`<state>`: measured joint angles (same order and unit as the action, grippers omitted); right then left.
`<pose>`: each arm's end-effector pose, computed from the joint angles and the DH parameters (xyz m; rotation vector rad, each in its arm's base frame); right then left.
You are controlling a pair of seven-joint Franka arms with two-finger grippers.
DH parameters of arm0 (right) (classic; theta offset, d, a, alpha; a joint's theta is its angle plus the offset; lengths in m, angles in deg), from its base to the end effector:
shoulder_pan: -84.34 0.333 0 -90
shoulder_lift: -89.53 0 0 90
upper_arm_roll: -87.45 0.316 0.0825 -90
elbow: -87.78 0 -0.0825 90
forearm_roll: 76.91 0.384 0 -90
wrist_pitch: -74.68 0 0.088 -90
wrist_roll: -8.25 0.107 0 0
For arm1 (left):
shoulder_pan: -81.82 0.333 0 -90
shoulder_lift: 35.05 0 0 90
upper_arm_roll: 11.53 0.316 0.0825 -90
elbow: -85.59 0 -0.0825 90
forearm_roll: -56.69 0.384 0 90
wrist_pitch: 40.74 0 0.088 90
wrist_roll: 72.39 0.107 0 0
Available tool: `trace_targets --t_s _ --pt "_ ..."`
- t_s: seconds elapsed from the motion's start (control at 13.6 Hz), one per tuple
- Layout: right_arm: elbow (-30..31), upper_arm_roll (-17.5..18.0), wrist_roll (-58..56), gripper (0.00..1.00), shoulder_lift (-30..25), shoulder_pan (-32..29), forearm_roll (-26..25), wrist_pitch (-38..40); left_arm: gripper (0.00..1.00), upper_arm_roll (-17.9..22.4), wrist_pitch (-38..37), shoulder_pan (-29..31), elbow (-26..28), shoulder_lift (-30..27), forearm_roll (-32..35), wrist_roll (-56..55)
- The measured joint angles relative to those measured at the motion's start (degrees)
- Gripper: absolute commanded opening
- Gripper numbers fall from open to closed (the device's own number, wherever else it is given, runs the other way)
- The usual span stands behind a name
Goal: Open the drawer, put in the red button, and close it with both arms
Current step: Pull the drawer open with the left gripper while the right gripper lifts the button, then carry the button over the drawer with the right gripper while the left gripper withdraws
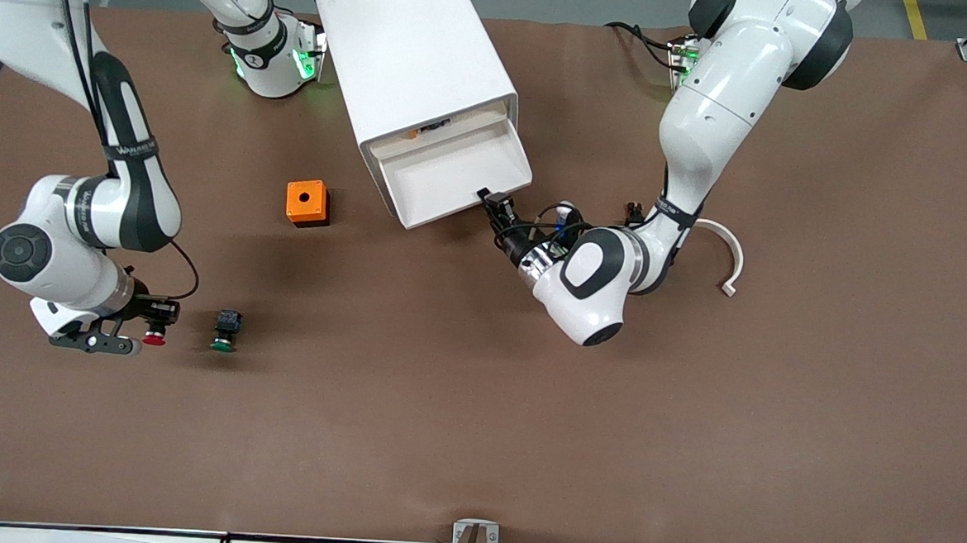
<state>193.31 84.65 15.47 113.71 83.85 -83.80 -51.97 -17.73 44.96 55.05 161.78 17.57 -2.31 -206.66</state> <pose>0.6340 -0.0385 0.2946 3.0201 -0.1591 -0.0748 0.5286 -0.4385 0.1982 -1.0421 -1.9059 1.4754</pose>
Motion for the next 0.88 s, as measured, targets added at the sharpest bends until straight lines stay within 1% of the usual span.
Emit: trace_targets --t_s 0.07,0.15,0.22,0.29,0.37,0.59,0.88 --pt "0.0 0.0 3.2 0.28 -2.4 1.6 0.0 3.8 0.0 0.4 0.0 0.1 -0.4 0.0 0.0 0.0" --pt "0.0 0.1 7.0 0.28 -4.7 3.3 0.1 7.5 0.11 0.9 0.0 0.2 -0.7 0.0 0.0 0.1" --pt "0.0 0.2 11.3 0.28 -6.7 4.9 0.1 11.0 0.4 1.2 0.1 0.5 -1.0 0.0 0.0 0.5" --pt "0.0 0.4 15.7 0.28 -8.3 6.4 0.4 13.7 0.74 1.3 0.1 0.8 -1.1 0.0 0.0 1.1" --pt "0.0 0.5 20.0 0.28 -9.6 7.9 1.6 16.1 1.0 1.4 0.3 1.0 -1.1 0.0 0.0 2.1" --pt "-0.3 0.7 30.2 0.28 -12.9 12.6 8.8 23.5 1.0 1.8 0.4 1.6 -1.5 0.0 0.0 4.0" --pt "-4.7 0.8 44.6 0.28 -14.7 18.0 13.6 32.0 1.0 2.8 0.5 3.2 -5.2 -0.4 0.0 4.7"
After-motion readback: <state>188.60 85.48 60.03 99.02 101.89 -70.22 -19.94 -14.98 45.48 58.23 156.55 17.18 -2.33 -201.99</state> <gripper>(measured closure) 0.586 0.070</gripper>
